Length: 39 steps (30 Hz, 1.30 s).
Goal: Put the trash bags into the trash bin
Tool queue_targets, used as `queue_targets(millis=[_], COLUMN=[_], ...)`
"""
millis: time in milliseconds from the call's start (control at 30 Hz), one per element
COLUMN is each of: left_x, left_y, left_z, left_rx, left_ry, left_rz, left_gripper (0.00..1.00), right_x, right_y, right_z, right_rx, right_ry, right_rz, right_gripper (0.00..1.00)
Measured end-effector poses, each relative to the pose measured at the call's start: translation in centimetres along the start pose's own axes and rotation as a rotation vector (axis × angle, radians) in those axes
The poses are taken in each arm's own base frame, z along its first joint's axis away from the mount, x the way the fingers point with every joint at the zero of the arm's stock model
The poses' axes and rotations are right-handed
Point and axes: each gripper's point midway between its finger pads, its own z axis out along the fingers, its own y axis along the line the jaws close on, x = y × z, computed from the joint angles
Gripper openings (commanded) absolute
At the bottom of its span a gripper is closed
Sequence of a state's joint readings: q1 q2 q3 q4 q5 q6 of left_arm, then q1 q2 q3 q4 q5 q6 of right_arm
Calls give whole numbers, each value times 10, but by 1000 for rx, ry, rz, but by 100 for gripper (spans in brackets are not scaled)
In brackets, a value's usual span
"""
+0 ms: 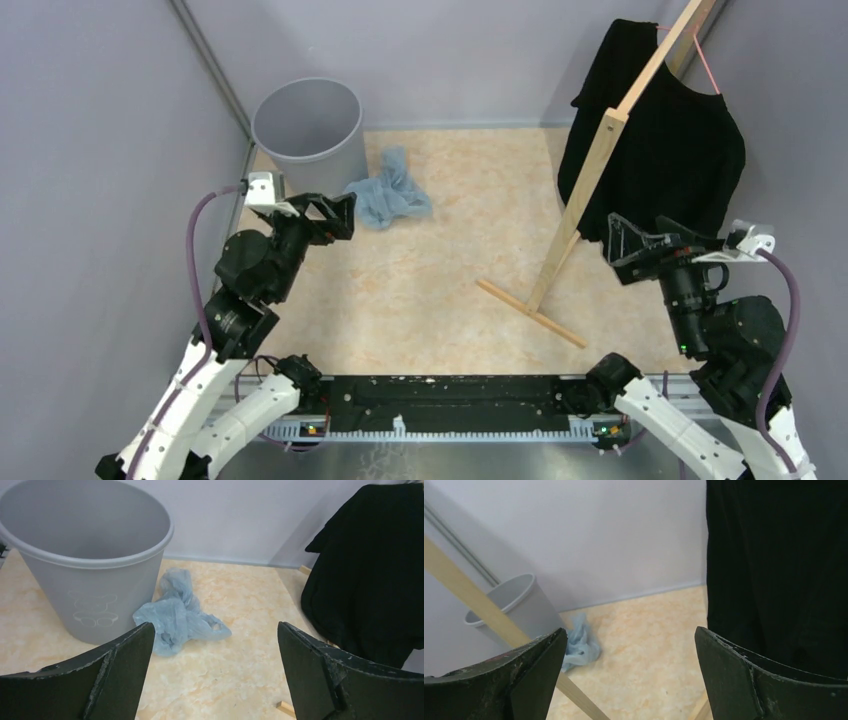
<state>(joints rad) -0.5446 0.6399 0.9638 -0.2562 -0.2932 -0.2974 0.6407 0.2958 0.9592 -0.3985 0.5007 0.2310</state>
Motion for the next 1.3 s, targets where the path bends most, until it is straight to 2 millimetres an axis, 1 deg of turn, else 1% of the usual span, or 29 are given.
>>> queue_targets(millis=[167, 233, 300, 400, 500, 567, 633, 733, 800, 867, 933, 1033, 1067, 1167, 1233, 1300], left_x=[25, 37, 50, 70, 88, 103, 121, 147, 163, 175, 183, 189, 191, 194, 196, 196], left_y=[4, 5, 7, 10, 10, 10, 9, 7, 7, 8, 10, 13, 15, 20, 27, 33], left_z=[14, 17, 18, 18, 19, 21, 24, 31, 35, 36, 37, 37, 37, 37, 37, 36], left_rx=[-31, -33, -36, -39, -32, -30, -30, -34, -45, -59, -77, -100, -111, -146, -177, -203], left_ry=[72, 100, 129, 173, 216, 255, 301, 377, 426, 458, 475, 478, 475, 467, 457, 443], left_rz=[5, 10, 9, 1, -17, -37, -60, -88, -102, -115, -136, -164, -175, -193, -197, -197], left_gripper=[98, 98, 98, 98, 98, 98, 98, 98, 98, 98, 98, 98, 98, 98, 98, 98], right_x=[19, 27, 33, 35, 31, 25, 19, 28, 43, 62, 85, 115, 122, 141, 157, 175], right_y=[-14, -16, -11, 13, 42, 63, 84, 114, 133, 147, 157, 162, 162, 154, 143, 127], right_z=[3, 2, 0, -10, -35, -54, -67, -81, -83, -81, -72, -55, -49, -27, -11, 1], right_rx=[92, 97, 62, -105, -340, -499, -637, -829, -935, -1001, -1031, -1004, -987, -871, -758, -641], right_ry=[58, 84, 108, 121, 81, 54, 44, 107, 197, 303, 423, 547, 570, 602, 611, 625], right_rz=[12, 5, -3, -12, -5, 3, 7, 8, 19, 40, 63, 76, 73, 59, 38, 11], right_gripper=[99, 99, 99, 99, 99, 99, 99, 99, 99, 99, 99, 99, 99, 99, 99, 99])
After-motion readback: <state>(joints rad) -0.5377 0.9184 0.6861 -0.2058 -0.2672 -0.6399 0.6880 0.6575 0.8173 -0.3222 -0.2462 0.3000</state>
